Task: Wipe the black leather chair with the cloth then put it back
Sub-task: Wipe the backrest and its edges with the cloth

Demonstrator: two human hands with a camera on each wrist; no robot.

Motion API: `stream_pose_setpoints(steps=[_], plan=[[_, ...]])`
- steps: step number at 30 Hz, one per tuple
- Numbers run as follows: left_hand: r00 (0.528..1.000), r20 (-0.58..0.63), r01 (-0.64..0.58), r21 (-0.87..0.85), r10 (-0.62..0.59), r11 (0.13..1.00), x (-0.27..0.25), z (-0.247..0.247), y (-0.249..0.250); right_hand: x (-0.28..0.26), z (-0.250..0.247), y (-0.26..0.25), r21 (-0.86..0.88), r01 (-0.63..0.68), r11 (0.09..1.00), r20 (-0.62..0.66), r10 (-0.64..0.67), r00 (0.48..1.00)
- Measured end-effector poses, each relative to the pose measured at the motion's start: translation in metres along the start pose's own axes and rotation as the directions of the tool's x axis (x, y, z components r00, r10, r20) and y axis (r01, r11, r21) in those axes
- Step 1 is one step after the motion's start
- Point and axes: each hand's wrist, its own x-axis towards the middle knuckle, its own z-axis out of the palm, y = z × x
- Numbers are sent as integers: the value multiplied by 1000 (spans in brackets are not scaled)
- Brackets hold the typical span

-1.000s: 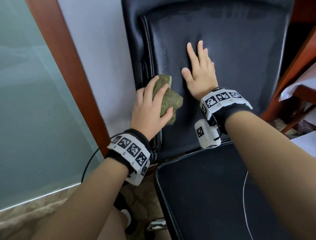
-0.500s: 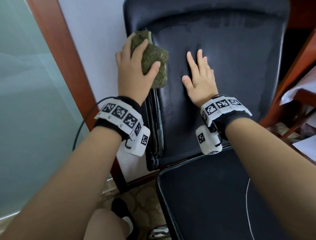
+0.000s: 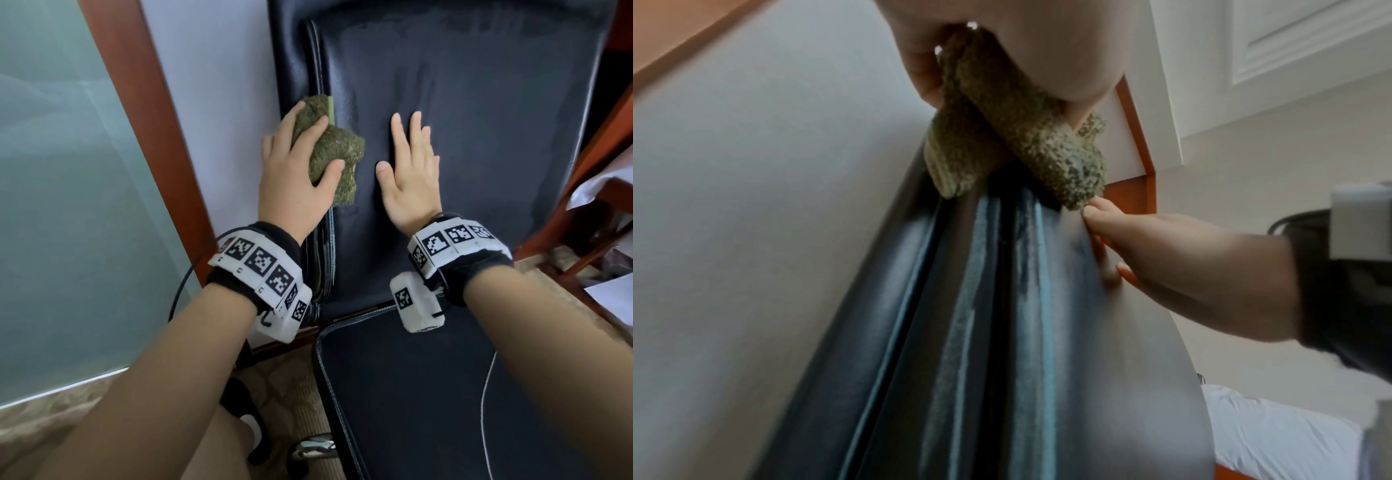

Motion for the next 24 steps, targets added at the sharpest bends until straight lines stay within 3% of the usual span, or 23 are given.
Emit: stream_pose_setpoints(steps=[13,15,20,24], plan=[[987,155,-51,43,44,998,-62,-3,-10,-4,-1,1,-65,-16,998,34,18,999],[987,159,-39,27,34,999,-49,-11,-5,-3,-1,1,-64,-18,998,29,20,999],[998,-17,-63,32,64,998,21,-31,11,-3,0,0,-80,-30,996,18,32,999],[996,-80,-41,49,45,998,60,-23,11,-4,0,-1,-86,-33,996,17,35,999]])
